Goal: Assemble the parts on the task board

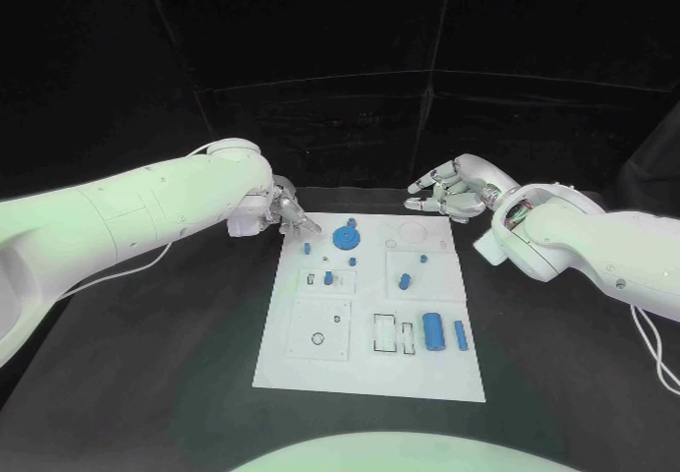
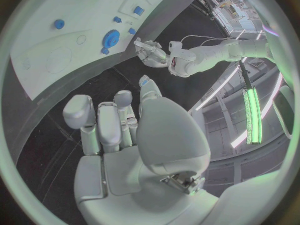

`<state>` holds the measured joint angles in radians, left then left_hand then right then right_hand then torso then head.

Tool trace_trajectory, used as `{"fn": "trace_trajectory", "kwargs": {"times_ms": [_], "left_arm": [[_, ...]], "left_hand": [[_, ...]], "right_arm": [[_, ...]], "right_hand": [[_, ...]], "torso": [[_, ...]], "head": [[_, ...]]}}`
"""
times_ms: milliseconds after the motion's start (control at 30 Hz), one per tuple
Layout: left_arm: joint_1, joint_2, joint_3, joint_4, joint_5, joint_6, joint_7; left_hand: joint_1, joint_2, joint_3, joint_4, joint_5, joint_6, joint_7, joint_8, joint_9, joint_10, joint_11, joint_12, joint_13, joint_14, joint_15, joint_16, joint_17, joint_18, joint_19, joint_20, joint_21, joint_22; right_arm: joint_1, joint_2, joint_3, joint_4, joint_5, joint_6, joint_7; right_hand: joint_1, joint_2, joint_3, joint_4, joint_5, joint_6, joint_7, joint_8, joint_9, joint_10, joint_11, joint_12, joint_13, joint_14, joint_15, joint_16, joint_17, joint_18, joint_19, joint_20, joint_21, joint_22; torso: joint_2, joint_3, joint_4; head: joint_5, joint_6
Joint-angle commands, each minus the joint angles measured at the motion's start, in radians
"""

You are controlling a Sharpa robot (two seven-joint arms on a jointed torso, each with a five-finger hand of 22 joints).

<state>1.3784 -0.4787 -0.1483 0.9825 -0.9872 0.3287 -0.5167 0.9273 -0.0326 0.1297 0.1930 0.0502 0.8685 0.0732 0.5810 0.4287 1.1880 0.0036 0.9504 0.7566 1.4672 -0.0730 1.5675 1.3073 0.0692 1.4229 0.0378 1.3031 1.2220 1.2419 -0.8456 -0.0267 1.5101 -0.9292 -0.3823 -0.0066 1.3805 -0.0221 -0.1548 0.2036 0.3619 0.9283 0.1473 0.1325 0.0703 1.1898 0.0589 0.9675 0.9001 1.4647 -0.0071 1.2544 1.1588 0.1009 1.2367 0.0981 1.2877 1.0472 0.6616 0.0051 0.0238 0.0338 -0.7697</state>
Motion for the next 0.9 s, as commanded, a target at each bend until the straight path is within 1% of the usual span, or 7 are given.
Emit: {"fn": "trace_trajectory", "kwargs": {"times_ms": [33,233,367,467,567,900], "left_arm": [[-0.012,0.014,-0.001,-0.028,-0.019,0.039,0.005],[-0.032,0.031,-0.002,-0.06,-0.021,0.027,0.015],[-0.041,0.036,-0.002,-0.064,-0.021,0.026,0.02],[-0.044,0.038,-0.002,-0.063,-0.021,0.024,0.023],[-0.046,0.04,-0.002,-0.061,-0.021,0.017,0.027],[-0.048,0.04,-0.002,-0.05,-0.021,-0.001,0.033]], "left_hand": [[0.018,0.005,-0.011,-0.001,-0.002,0.007,0.004,-0.007,-0.003,-0.006,-0.001,-0.005,-0.002,0.103,0.01,0.002,0.262,0.01,-0.001,0.006,-0.003,0.0],[0.029,0.012,-0.014,-0.002,-0.002,0.009,0.004,-0.008,-0.006,-0.006,-0.001,-0.003,-0.002,0.103,0.01,0.003,0.262,0.009,0.0,0.006,-0.002,0.002],[0.03,0.013,-0.015,-0.002,-0.002,0.009,0.004,-0.008,-0.006,-0.005,-0.001,-0.003,-0.002,0.103,0.01,0.003,0.263,0.009,0.001,0.006,-0.001,0.004],[0.032,0.015,-0.016,-0.002,-0.002,0.011,0.004,-0.007,-0.007,-0.005,-0.002,-0.002,-0.002,0.104,0.01,0.003,0.263,0.009,0.001,0.006,0.001,0.006],[0.034,0.017,-0.017,-0.002,-0.002,0.013,0.003,-0.007,-0.007,-0.004,-0.002,-0.001,-0.001,0.104,0.01,0.003,0.263,0.009,0.002,0.006,0.002,0.007],[0.037,0.02,-0.02,-0.001,-0.002,0.017,0.002,-0.005,-0.008,-0.002,-0.003,0.001,0.0,0.104,0.009,0.003,0.263,0.008,0.003,0.006,0.002,0.008]], "right_arm": [[0.002,0.002,0.001,0.002,-0.002,-0.001,0.006],[0.002,0.004,0.001,0.001,-0.002,-0.005,0.008],[0.002,0.005,0.001,0.0,-0.002,-0.005,0.008],[0.002,0.006,0.001,0.001,-0.002,-0.005,0.008],[0.002,0.007,0.001,0.001,-0.002,-0.005,0.008],[0.002,0.007,0.001,0.0,-0.002,-0.003,0.008]], "right_hand": [[-0.006,0.007,-0.007,0.0,0.001,-0.008,0.001,0.007,-0.001,-0.006,0.002,-0.006,-0.001,0.022,-0.007,-0.002,0.001,0.009,-0.001,-0.001,-0.006,0.0],[-0.005,0.008,-0.007,0.0,0.003,-0.009,0.001,0.007,-0.001,-0.009,0.002,-0.01,-0.006,0.021,-0.007,-0.004,-0.001,0.01,-0.002,-0.001,-0.007,-0.002],[-0.005,0.008,-0.007,0.0,0.003,-0.009,0.001,0.007,-0.001,-0.009,0.002,-0.01,-0.006,0.021,-0.007,-0.004,-0.001,0.01,-0.002,-0.001,-0.007,-0.002],[-0.005,0.008,-0.007,0.0,0.003,-0.009,0.001,0.007,-0.001,-0.009,0.002,-0.01,-0.006,0.021,-0.007,-0.004,-0.001,0.01,-0.002,-0.001,-0.007,-0.002],[-0.005,0.008,-0.007,0.0,0.003,-0.009,0.001,0.007,-0.001,-0.009,0.002,-0.01,-0.006,0.021,-0.007,-0.004,-0.001,0.01,-0.002,-0.001,-0.007,-0.002],[-0.005,0.008,-0.007,0.0,0.003,-0.009,0.001,0.007,-0.001,-0.009,0.002,-0.01,-0.006,0.021,-0.007,-0.004,-0.001,0.01,-0.002,-0.001,-0.007,-0.002]], "torso": [[-0.001,0.0007,0.0011],[-0.002,0.0013,0.001],[-0.002,0.0016,0.0011],[-0.002,0.0019,0.0003],[-0.002,0.0019,0.0011],[-0.002,0.0017,0.0017]], "head": [[0.005,-0.002],[0.006,-0.004],[0.004,-0.005],[0.005,-0.007],[0.005,-0.006],[0.005,-0.008]]}}
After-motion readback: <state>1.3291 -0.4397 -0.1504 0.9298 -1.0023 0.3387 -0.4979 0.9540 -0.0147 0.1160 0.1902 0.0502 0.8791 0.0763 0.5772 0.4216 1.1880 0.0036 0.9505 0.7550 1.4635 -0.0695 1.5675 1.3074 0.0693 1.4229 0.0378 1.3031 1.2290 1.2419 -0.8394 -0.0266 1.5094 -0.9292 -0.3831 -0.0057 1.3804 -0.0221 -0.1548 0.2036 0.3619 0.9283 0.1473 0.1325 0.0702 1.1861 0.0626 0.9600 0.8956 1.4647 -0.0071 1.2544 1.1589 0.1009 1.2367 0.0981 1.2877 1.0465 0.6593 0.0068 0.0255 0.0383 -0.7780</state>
